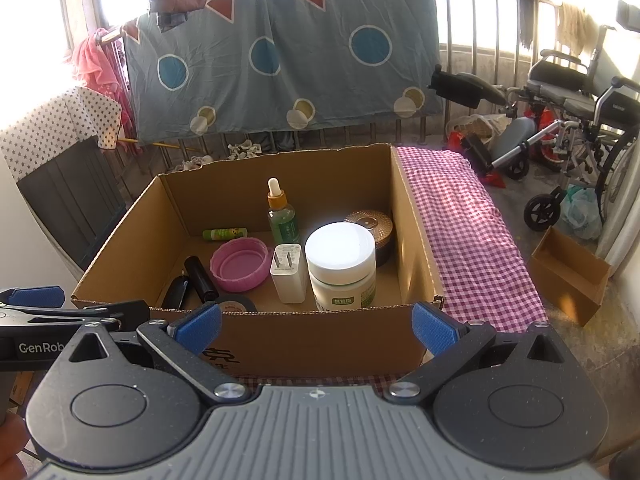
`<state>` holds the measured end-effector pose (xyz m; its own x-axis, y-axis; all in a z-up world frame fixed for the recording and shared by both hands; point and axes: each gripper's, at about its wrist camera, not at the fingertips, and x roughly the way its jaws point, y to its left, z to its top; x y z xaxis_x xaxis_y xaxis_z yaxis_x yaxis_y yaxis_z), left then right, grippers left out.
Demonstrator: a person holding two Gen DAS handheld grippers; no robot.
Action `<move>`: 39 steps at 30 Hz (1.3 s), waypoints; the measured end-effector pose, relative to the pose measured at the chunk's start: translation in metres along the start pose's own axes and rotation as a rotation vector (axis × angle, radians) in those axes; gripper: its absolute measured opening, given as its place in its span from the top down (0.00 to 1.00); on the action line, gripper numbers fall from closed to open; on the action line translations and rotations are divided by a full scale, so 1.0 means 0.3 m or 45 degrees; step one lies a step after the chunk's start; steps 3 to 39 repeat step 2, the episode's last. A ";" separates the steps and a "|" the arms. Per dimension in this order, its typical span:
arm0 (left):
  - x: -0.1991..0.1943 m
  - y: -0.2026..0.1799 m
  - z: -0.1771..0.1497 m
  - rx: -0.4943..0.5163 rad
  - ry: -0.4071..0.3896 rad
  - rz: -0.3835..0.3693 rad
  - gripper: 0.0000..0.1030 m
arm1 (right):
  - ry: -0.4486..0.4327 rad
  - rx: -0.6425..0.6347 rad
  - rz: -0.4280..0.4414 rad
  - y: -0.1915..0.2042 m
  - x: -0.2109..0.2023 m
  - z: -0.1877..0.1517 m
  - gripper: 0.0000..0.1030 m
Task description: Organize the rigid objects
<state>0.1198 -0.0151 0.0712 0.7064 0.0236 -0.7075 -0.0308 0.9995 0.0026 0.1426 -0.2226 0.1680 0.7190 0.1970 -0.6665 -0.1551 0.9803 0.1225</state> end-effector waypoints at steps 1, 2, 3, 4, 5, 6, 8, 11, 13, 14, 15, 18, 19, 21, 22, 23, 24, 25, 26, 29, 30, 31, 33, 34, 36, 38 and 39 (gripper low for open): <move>-0.001 0.000 -0.001 0.001 -0.001 0.002 0.01 | 0.000 0.000 0.000 -0.001 0.000 0.000 0.00; -0.002 -0.001 -0.004 0.001 -0.001 0.006 0.01 | 0.000 0.000 0.001 -0.001 -0.001 0.000 0.00; -0.002 -0.001 -0.004 0.001 -0.001 0.006 0.01 | 0.000 0.000 0.001 -0.001 -0.001 0.000 0.00; -0.002 -0.001 -0.004 0.001 -0.001 0.006 0.01 | 0.000 0.000 0.001 -0.001 -0.001 0.000 0.00; -0.002 -0.001 -0.004 0.001 -0.001 0.006 0.01 | 0.000 0.000 0.001 -0.001 -0.001 0.000 0.00; -0.002 -0.001 -0.004 0.001 -0.001 0.006 0.01 | 0.000 0.000 0.001 -0.001 -0.001 0.000 0.00; -0.002 -0.001 -0.004 0.001 -0.001 0.006 0.01 | 0.000 0.000 0.001 -0.001 -0.001 0.000 0.00; -0.002 -0.001 -0.004 0.001 -0.001 0.006 0.01 | 0.000 0.000 0.001 -0.001 -0.001 0.000 0.00; -0.002 -0.001 -0.004 0.001 -0.001 0.006 0.01 | 0.000 0.000 0.001 -0.001 -0.001 0.000 0.00; -0.002 -0.001 -0.004 0.001 -0.001 0.006 0.01 | 0.000 0.000 0.001 -0.001 -0.001 0.000 0.00; -0.002 -0.001 -0.004 0.001 -0.001 0.006 0.01 | 0.000 0.000 0.001 -0.001 -0.001 0.000 0.00; -0.002 -0.001 -0.004 0.001 -0.001 0.006 0.01 | 0.000 0.000 0.001 -0.001 -0.001 0.000 0.00; -0.002 -0.001 -0.004 0.001 -0.001 0.006 0.01 | 0.000 0.000 0.001 -0.001 -0.001 0.000 0.00; -0.002 -0.001 -0.004 0.001 -0.001 0.006 0.01 | 0.000 0.000 0.001 -0.001 -0.001 0.000 0.00; -0.002 -0.001 -0.004 0.001 -0.001 0.006 0.01 | 0.000 0.000 0.001 -0.001 -0.001 0.000 0.00; -0.002 -0.001 -0.004 0.001 -0.001 0.006 0.01 | 0.000 0.000 0.001 -0.001 -0.001 0.000 0.00; -0.002 -0.001 -0.004 0.001 -0.001 0.006 0.01 | 0.000 0.000 0.001 -0.001 -0.001 0.000 0.00; -0.002 -0.001 -0.004 0.001 -0.001 0.006 0.01 | 0.000 0.000 0.001 -0.001 -0.001 0.000 0.00; -0.002 -0.001 -0.004 0.001 -0.001 0.006 0.01 | 0.000 0.000 0.001 -0.001 -0.001 0.000 0.00; -0.002 -0.001 -0.004 0.001 -0.001 0.006 0.01 | 0.000 0.000 0.001 -0.001 -0.001 0.000 0.00; -0.002 -0.001 -0.004 0.001 -0.001 0.006 0.01 | 0.000 0.000 0.001 -0.001 -0.001 0.000 0.00; -0.002 -0.001 -0.004 0.001 -0.001 0.006 0.01 | 0.000 0.000 0.001 -0.001 -0.001 0.000 0.00; -0.002 -0.001 -0.004 0.001 -0.001 0.006 0.01 | 0.000 0.000 0.001 -0.001 -0.001 0.000 0.00; -0.002 -0.001 -0.004 0.001 -0.001 0.006 0.01 | 0.000 0.000 0.001 -0.001 -0.001 0.000 0.00; -0.002 -0.001 -0.004 0.001 -0.001 0.006 0.01 | 0.000 0.000 0.001 -0.001 -0.001 0.000 0.00; -0.002 -0.001 -0.004 0.001 -0.001 0.006 0.01 | 0.000 0.000 0.001 -0.001 -0.001 0.000 0.00; -0.002 -0.001 -0.004 0.001 -0.001 0.006 0.01 | 0.000 0.000 0.001 -0.001 -0.001 0.000 0.00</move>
